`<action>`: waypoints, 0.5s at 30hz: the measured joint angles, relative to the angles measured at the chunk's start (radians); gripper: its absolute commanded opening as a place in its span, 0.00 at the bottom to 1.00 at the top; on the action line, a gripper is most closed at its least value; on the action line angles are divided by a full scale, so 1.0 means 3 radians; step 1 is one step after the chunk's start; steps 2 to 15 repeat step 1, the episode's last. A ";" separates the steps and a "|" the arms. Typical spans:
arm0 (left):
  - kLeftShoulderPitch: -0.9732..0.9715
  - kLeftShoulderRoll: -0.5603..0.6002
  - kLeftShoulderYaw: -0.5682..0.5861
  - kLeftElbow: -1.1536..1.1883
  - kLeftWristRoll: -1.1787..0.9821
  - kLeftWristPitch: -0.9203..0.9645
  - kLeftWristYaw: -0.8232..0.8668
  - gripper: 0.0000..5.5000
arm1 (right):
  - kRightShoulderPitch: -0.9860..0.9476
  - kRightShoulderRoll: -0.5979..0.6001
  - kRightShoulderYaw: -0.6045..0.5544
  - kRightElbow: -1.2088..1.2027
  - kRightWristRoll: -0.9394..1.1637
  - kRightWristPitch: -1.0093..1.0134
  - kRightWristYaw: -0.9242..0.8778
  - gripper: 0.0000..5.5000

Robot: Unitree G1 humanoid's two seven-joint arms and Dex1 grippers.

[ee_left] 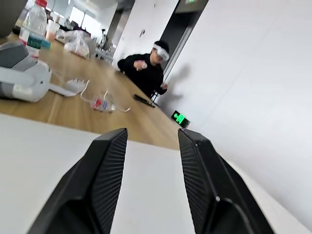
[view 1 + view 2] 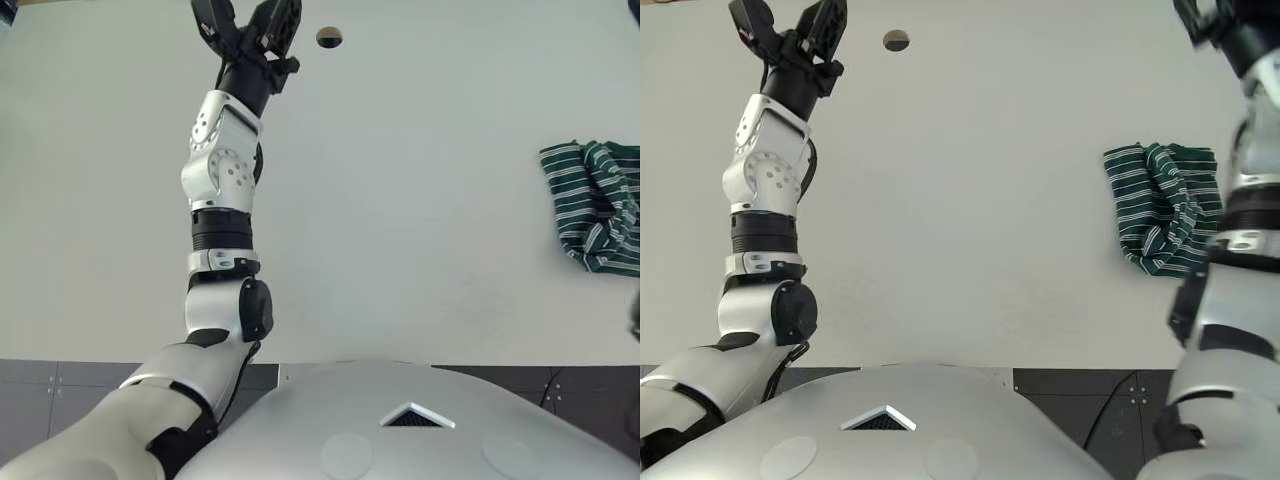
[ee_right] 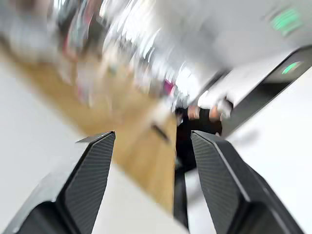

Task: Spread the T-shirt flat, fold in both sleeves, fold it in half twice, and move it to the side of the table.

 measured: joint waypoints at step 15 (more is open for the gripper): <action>-0.0048 -0.0003 -0.0024 0.0115 0.0144 -0.0293 0.0033 0.35 | 0.0054 0.0356 -0.0041 -0.0133 0.0144 0.0064 -0.0216 0.53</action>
